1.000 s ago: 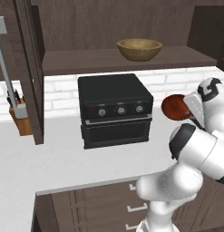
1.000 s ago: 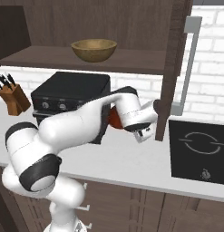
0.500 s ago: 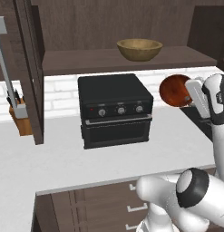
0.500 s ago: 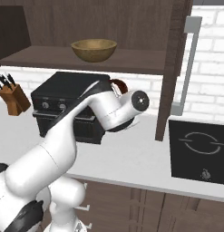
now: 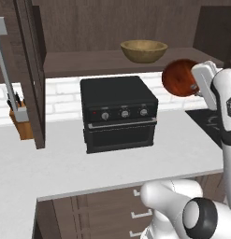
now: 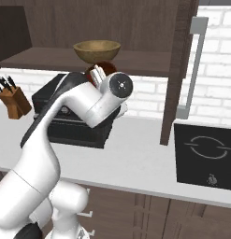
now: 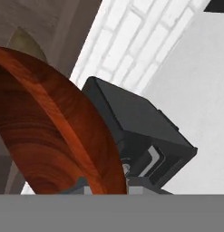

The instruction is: Pick up the bowls on the counter and stack them on top of one another in the open cabinet. Place the smaller bowl on top of the larger bowl.

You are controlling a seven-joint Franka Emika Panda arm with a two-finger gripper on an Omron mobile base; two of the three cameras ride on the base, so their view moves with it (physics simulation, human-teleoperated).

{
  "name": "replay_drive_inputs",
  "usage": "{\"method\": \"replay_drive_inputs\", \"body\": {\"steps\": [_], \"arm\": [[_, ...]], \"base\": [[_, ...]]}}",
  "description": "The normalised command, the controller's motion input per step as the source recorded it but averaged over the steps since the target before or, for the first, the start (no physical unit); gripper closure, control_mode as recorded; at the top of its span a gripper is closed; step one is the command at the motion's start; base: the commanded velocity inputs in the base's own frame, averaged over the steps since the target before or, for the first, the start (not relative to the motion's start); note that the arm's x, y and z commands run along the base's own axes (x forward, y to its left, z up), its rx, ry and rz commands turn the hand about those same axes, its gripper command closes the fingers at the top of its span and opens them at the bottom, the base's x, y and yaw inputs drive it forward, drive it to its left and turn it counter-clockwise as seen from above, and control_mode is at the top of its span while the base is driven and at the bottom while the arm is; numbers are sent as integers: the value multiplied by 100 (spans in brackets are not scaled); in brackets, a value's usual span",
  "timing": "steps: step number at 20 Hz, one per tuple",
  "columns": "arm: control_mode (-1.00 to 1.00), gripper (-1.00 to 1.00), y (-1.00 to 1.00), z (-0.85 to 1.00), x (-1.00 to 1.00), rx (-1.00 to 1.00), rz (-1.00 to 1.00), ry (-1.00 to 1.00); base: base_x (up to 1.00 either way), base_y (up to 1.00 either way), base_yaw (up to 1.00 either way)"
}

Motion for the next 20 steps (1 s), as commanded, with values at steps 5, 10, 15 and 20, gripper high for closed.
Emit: {"method": "replay_drive_inputs", "body": {"steps": [5,10,15,20], "arm": [[-100,100,23,43,-40,-5,0,1],[-100,100,24,66,-12,-8,0,4],[-100,100,31,74,34,-2,-4,3],[-100,100,5,33,33,1,-12,2]], "base": [[0,0,0],[0,0,0],[0,0,0],[0,0,0]]}}
